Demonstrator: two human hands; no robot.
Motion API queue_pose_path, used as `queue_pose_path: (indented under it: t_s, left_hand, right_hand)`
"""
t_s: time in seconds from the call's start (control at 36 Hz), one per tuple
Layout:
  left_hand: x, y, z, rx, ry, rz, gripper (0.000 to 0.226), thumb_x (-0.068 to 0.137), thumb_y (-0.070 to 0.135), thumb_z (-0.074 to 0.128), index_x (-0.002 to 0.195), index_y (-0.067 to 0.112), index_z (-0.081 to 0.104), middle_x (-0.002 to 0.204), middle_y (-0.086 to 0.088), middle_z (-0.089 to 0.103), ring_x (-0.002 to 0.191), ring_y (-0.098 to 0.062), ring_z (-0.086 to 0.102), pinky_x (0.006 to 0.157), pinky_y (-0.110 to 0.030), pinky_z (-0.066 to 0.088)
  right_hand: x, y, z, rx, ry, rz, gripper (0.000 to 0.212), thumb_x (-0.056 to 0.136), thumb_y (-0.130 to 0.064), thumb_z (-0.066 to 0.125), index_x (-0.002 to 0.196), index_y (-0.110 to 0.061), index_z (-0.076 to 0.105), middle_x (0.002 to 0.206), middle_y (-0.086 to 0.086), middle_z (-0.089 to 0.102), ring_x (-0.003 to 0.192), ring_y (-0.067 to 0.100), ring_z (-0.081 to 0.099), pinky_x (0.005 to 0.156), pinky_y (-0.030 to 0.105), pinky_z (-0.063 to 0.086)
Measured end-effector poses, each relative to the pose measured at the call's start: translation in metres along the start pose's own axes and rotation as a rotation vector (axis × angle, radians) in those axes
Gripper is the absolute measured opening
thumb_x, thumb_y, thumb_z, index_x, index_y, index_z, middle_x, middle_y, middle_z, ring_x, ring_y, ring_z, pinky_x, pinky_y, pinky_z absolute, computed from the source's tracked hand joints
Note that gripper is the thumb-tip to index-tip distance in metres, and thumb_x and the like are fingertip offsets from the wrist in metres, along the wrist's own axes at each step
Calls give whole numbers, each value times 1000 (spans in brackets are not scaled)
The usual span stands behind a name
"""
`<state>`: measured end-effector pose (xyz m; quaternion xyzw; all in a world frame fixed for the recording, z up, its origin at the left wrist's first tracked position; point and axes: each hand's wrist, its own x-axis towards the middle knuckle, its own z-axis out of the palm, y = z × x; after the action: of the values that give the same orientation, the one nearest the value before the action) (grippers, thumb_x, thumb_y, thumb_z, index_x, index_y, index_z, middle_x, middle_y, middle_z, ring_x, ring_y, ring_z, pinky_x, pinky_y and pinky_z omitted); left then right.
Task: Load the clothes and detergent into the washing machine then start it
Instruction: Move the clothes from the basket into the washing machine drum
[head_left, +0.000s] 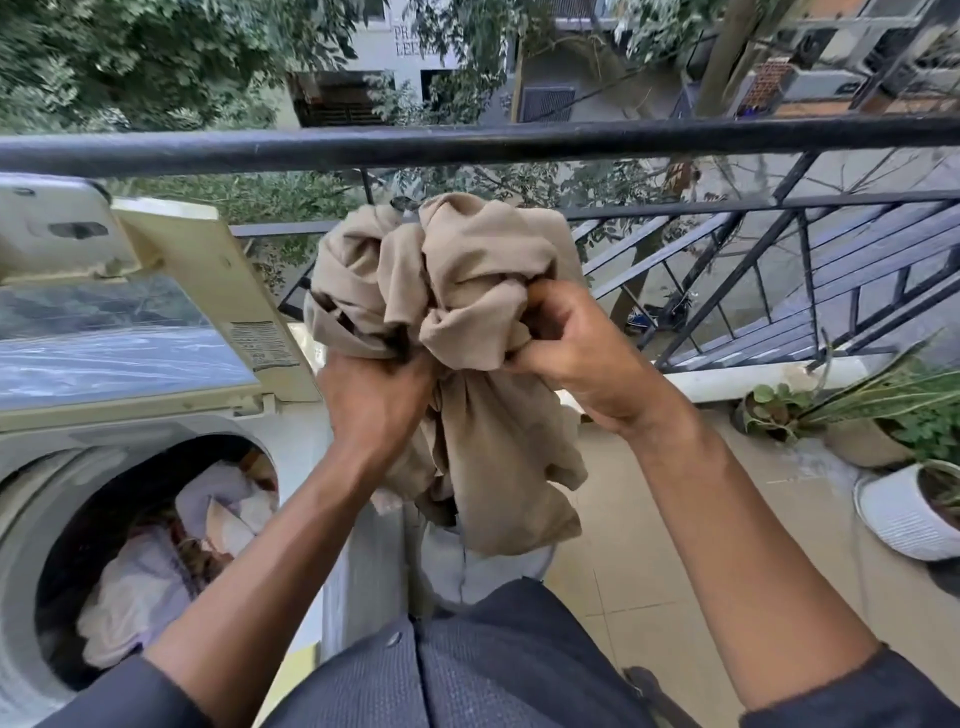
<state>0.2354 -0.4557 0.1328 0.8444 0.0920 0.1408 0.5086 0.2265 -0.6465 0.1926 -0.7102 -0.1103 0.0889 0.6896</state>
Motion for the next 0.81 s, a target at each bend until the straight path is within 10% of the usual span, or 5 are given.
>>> queue_pose_path:
  t_s: [0.25,0.44,0.53,0.64,0.81]
  left_hand:
    - [31,12,-12,-116,105,-31,52,70,52,84,75,3,67,64,4,57,67,4,38,58,-29,42]
    - [36,49,-26,-227,168,14,25,62,58,88,75,66,67,72,37,69,103,10,65,72,-17,58]
    - [40,54,-26,-332,183,16,26,60,55,90,76,62,71,80,30,76,100,2,71,83,-36,63]
    - [39,53,-24,-339,166,-30,22,56,57,88,68,61,70,70,27,71,88,3,67,82,-43,64]
    - [30,43,-23,-140,79,-47,24,60,61,82,68,71,63,62,42,62,81,20,62,73,-25,54]
  right_hand:
    - [-39,128,-35,-668,176,436,22,79,-15,71,99,-24,71,97,2,75,93,24,72,83,40,58]
    - [-47,209,3,-605,-123,994,157,37,-72,94,163,-23,13,160,7,28,148,32,31,118,47,39]
    - [-40,225,28,-496,-52,954,145,43,-71,92,160,-19,25,160,1,33,146,21,36,118,37,37]
    - [-28,235,46,-261,167,880,55,87,-48,77,133,-23,57,124,-4,64,120,17,60,87,27,45]
    - [-28,233,25,-154,338,939,53,101,-19,61,149,-2,45,150,17,50,135,37,52,110,51,47]
